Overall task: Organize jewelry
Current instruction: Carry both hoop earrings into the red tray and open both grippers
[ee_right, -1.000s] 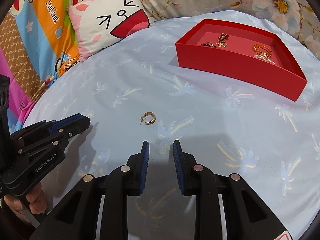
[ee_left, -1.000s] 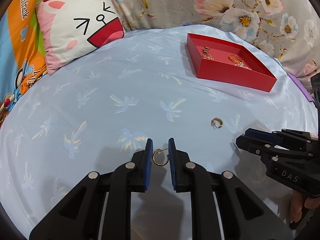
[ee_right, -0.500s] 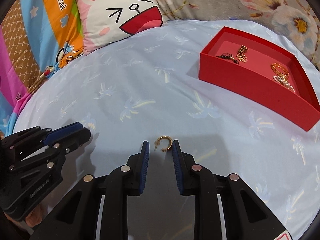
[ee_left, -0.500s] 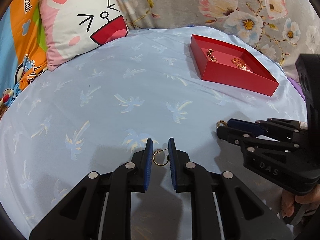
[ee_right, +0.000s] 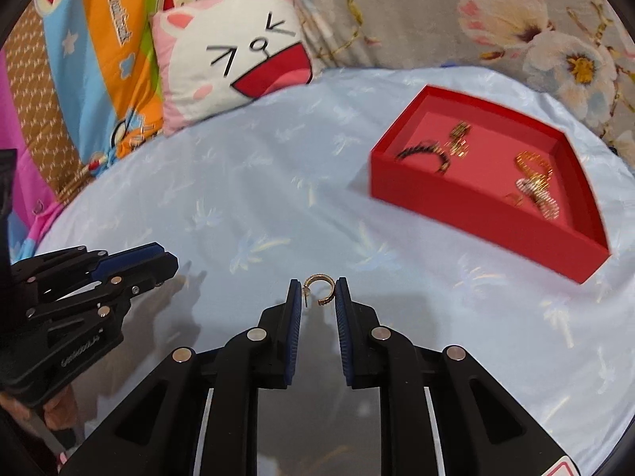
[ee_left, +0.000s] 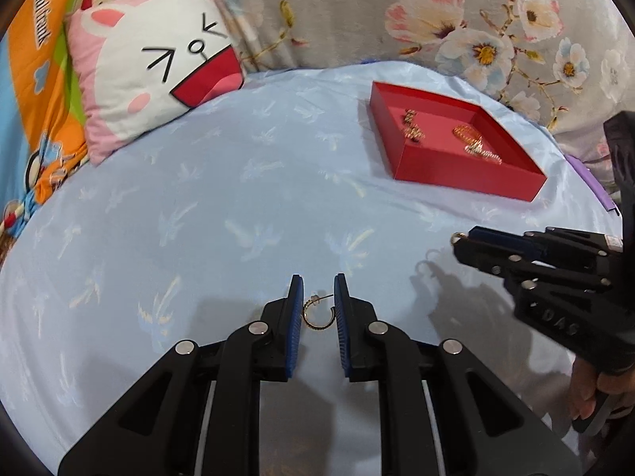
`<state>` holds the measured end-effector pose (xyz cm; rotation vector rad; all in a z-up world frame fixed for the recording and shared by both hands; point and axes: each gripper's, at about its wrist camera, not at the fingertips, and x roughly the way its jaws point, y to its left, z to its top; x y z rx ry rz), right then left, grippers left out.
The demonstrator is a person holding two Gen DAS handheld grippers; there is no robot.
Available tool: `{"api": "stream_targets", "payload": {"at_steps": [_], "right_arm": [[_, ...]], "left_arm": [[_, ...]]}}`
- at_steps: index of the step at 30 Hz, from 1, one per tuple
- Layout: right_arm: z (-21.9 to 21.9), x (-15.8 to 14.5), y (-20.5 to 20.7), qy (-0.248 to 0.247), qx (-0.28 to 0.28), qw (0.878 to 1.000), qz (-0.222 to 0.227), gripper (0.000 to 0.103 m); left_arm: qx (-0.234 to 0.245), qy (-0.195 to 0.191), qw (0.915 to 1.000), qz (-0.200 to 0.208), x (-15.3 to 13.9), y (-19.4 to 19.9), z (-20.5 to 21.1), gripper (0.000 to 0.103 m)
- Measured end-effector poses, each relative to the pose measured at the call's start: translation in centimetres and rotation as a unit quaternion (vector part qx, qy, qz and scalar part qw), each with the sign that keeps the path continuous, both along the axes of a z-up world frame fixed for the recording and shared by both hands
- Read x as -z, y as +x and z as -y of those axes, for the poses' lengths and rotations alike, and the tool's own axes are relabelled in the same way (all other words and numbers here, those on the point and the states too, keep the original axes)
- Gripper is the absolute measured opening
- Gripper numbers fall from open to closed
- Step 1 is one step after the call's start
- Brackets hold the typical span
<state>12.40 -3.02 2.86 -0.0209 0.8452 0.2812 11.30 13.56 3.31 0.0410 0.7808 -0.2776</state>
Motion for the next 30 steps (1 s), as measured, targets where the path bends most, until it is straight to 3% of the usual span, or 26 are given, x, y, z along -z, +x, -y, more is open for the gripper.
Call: {"api": "stream_targets", "payload": {"at_steps": [7, 11, 14, 23, 30], "right_arm": [[7.4, -5.0, 2.6, 0.01, 0.065, 0.997, 0.038, 0.016], [11.3, -6.5, 4.8, 0.016, 0.097, 0.994, 0.044, 0.016], [13.9, -6.8, 6.9, 0.017, 0.118, 0.992, 0.041, 0.016], [18.7, -5.1, 12.3, 0.037, 0.151, 0.988, 0.016, 0.016], [19.8, -2.6, 14.3, 0.05, 0.159, 0.986, -0.005, 0.016]], "left_arm": [[0.055, -0.012, 0.9976, 0.041, -5.7, 4.1, 3.6, 0.015], [0.076, -0.017, 0.9949, 0.064, -8.8, 7.6, 7.3, 0.015], [0.092, -0.03, 0.9937, 0.056, -9.7, 10.4, 10.3, 0.015], [0.114, -0.023, 0.9931, 0.013, -7.9, 16.8, 19.0, 0.015], [0.097, -0.022, 0.9947, -0.029, -4.9, 20.1, 21.1, 0.015]]}}
